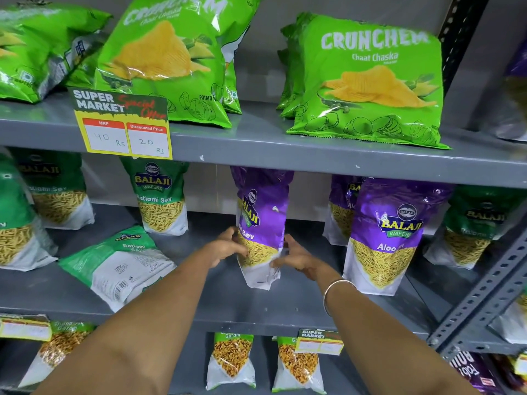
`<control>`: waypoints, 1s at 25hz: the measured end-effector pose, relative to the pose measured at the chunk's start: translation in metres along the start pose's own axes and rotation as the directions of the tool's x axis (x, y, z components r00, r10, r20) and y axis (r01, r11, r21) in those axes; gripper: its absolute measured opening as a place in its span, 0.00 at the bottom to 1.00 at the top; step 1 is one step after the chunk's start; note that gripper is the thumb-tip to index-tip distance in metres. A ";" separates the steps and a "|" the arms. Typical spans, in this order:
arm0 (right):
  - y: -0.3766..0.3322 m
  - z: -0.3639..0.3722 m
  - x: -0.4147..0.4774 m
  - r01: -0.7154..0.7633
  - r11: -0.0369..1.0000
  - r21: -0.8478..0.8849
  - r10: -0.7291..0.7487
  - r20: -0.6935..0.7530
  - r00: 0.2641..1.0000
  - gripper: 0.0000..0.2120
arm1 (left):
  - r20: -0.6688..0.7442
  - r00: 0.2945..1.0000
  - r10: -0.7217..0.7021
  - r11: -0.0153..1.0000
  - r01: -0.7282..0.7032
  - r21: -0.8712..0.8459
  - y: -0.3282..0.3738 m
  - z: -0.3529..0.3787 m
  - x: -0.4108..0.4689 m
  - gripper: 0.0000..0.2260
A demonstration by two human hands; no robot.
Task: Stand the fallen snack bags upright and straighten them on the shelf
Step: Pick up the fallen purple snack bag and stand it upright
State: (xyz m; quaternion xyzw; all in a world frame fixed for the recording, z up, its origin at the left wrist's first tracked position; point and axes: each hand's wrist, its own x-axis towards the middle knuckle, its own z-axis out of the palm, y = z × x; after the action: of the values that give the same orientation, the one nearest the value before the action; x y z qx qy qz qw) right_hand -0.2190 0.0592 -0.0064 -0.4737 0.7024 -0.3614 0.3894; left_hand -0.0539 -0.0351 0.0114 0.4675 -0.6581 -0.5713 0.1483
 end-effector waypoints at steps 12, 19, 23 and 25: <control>0.009 -0.013 0.000 0.062 0.975 0.214 -0.057 -0.030 0.998 0.25 | -0.153 0.986 0.059 0.998 -0.054 0.039 -0.007 0.005 0.018 0.35; 0.014 -0.016 0.011 0.116 0.961 0.251 -0.080 -0.147 0.986 0.24 | -0.124 0.988 0.088 0.995 -0.094 -0.041 -0.014 -0.002 0.016 0.28; 0.003 -0.018 0.001 0.059 0.954 0.294 -0.050 -0.038 0.998 0.19 | -0.106 0.986 0.132 0.988 -0.139 -0.065 -0.018 0.000 0.009 0.23; 0.004 -0.016 0.001 0.057 0.954 0.295 -0.055 -0.015 0.998 0.26 | -0.110 0.987 0.117 0.988 -0.127 -0.085 -0.017 0.002 0.007 0.21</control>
State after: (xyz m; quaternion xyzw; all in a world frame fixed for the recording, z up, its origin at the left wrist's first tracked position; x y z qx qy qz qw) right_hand -0.2351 0.0615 -0.0026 -0.4286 0.6283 -0.4745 0.4431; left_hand -0.0516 -0.0381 -0.0068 0.4482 -0.6500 -0.5655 0.2384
